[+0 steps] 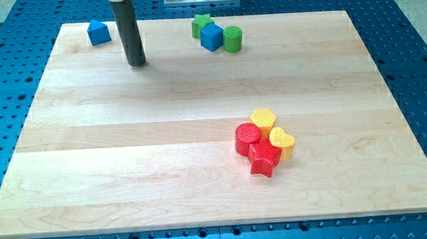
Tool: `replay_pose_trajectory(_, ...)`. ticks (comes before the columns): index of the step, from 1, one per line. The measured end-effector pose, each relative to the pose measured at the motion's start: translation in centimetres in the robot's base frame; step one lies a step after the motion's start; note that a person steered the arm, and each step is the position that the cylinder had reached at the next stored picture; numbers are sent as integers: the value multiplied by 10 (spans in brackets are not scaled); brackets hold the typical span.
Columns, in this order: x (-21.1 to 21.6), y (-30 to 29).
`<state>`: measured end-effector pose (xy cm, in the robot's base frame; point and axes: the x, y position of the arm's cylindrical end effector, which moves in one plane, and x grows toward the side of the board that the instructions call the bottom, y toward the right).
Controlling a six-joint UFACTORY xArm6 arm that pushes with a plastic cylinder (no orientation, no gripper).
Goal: Push the triangle parallel to the green star
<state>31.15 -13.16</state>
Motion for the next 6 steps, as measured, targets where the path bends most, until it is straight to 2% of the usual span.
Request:
replay_pose_trajectory(2,0,1)
replay_pose_trajectory(6,-119,82)
